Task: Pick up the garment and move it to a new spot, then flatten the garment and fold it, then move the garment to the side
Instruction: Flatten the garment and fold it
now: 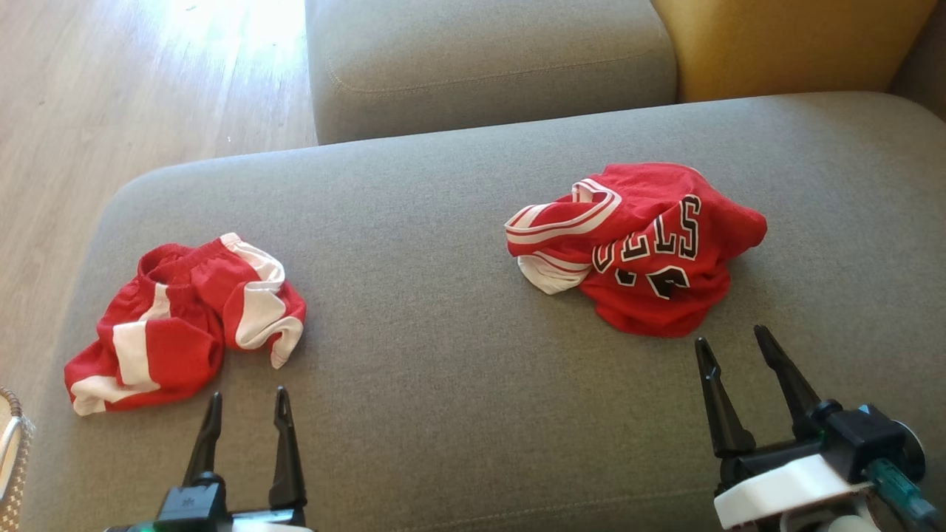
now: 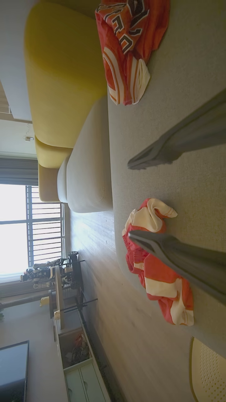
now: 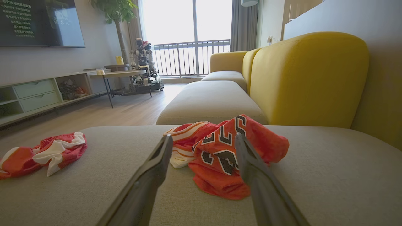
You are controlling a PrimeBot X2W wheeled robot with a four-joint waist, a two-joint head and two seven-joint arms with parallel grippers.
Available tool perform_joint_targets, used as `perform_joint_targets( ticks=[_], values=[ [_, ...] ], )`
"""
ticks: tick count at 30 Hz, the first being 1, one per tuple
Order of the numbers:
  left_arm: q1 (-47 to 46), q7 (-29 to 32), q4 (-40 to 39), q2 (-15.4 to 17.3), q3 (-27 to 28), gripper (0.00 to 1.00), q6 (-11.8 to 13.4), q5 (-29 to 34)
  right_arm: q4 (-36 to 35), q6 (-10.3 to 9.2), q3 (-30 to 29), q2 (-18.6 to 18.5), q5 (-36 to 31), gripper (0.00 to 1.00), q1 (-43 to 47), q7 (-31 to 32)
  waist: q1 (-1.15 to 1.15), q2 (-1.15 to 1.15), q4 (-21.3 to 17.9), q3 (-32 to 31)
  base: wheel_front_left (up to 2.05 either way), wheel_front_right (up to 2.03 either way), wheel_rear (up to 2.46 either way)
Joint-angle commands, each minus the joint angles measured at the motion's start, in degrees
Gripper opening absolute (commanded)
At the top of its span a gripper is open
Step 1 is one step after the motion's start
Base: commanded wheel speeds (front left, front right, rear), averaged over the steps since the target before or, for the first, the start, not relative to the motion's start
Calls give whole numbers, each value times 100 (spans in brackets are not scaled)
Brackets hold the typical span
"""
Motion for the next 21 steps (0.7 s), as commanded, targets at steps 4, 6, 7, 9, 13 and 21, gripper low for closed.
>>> perform_joint_targets(
  ticks=[4, 6, 7, 9, 13, 21],
  values=[
    [-217, -30, -152, -4, 105, 100, -11, 15, -232, -1, 185, -21, 17, 100, -133, -52, 0, 0, -10, -9, 0, 0, 0],
    [-219, -30, -153, -4, 98, 100, -8, 13, -229, -1, 194, -21, 11, 100, -136, -52, 0, 0, -22, -11, 0, 0, 0],
    [-219, -30, -155, -4, 97, 100, -8, 15, -232, -1, 198, -21, 7, 100, -138, -52, 0, 0, -27, -10, 0, 0, 0],
    [-222, -30, -153, -4, 95, 100, -10, 20, -252, -1, 199, -21, 6, 100, -141, -52, 0, 0, -33, -3, 0, 0, 0],
    [-231, -30, -143, -4, 83, 100, -19, 37, -289, -1, 174, -21, 15, 100, -124, -52, 0, 0, -23, 7, 0, 0, 0],
    [-260, -30, -75, -4, 69, 100, -91, 80, -316, -1, 187, -21, 41, 100, -132, -52, 0, 0, -24, 95, 0, 0, 0]
  ],
)
